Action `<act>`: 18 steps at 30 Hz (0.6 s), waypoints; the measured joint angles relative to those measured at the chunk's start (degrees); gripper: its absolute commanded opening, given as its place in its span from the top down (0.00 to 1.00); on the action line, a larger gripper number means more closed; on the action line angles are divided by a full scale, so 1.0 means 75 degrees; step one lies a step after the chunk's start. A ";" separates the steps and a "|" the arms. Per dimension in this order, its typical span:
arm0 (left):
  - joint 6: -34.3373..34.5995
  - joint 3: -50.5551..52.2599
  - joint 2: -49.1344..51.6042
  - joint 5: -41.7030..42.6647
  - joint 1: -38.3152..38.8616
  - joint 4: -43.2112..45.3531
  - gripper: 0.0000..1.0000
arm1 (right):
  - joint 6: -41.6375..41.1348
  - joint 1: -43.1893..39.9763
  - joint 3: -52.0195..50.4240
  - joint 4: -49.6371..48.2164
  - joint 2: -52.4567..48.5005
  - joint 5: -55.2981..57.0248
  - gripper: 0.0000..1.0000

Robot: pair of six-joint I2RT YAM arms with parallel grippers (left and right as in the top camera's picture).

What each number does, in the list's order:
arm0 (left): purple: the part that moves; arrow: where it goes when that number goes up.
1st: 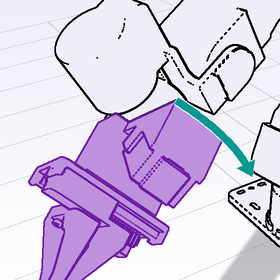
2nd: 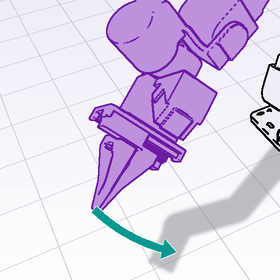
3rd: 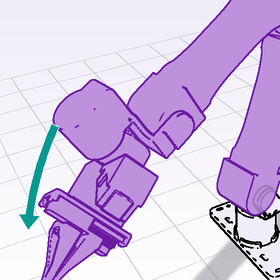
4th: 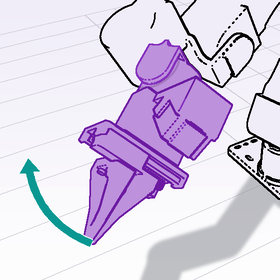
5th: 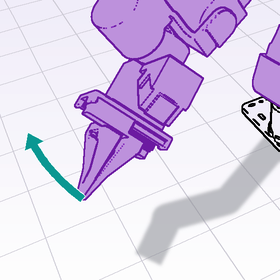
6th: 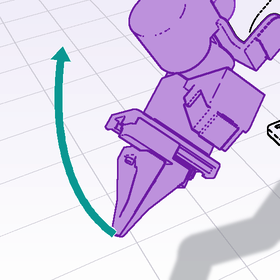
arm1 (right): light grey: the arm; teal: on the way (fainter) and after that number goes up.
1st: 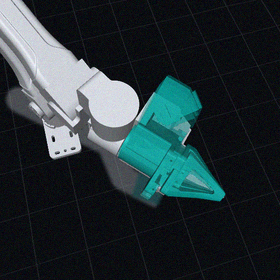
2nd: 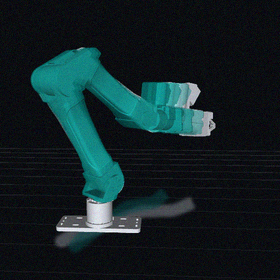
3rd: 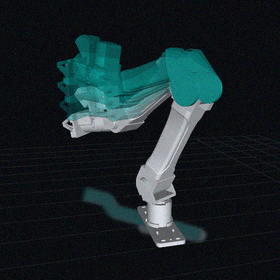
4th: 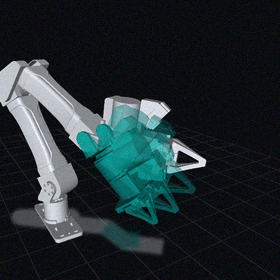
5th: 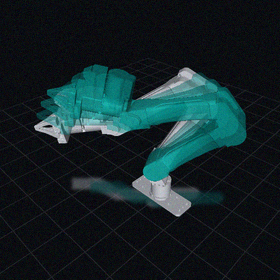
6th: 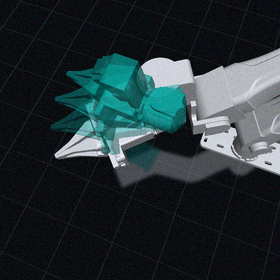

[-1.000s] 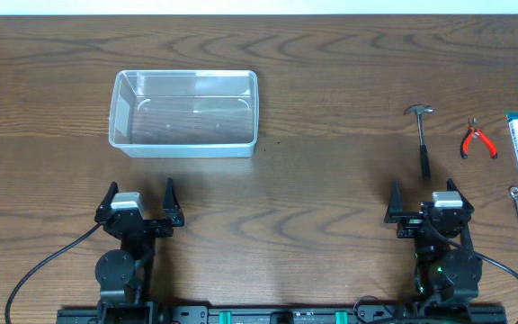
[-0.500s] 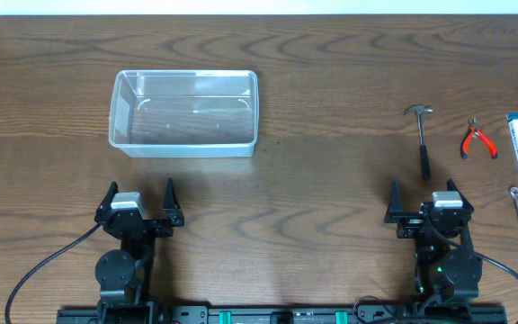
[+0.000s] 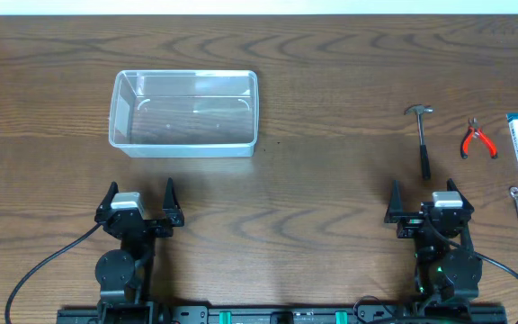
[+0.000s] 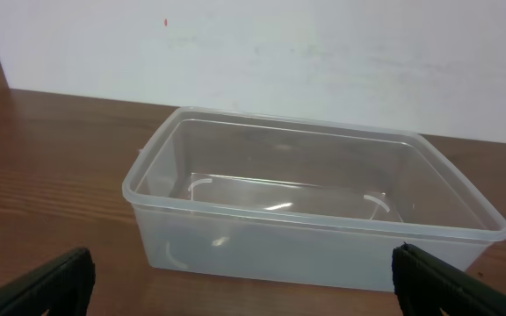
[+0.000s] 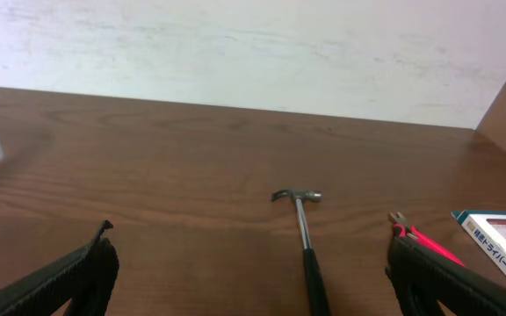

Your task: Pack container

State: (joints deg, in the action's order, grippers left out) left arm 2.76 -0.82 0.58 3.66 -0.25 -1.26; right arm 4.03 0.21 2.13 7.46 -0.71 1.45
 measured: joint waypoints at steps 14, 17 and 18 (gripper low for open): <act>0.0000 0.0000 0.0000 0.0000 0.0000 0.0000 0.02 | -0.0108 0.0000 0.0000 -0.0003 0.0000 -0.0245 0.01; 0.0000 0.0000 0.0000 0.0000 0.0000 0.0000 0.02 | -0.0825 0.0000 0.0000 -0.0035 0.0000 -0.0708 0.01; 0.0000 0.0000 0.0000 0.0000 0.0000 0.0000 0.02 | -0.1183 0.0000 0.0000 -0.0061 0.0000 -0.0877 0.01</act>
State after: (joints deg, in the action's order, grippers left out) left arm 2.76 -0.82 0.58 3.66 -0.25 -1.26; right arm -4.84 0.21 2.13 7.01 -0.71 -5.13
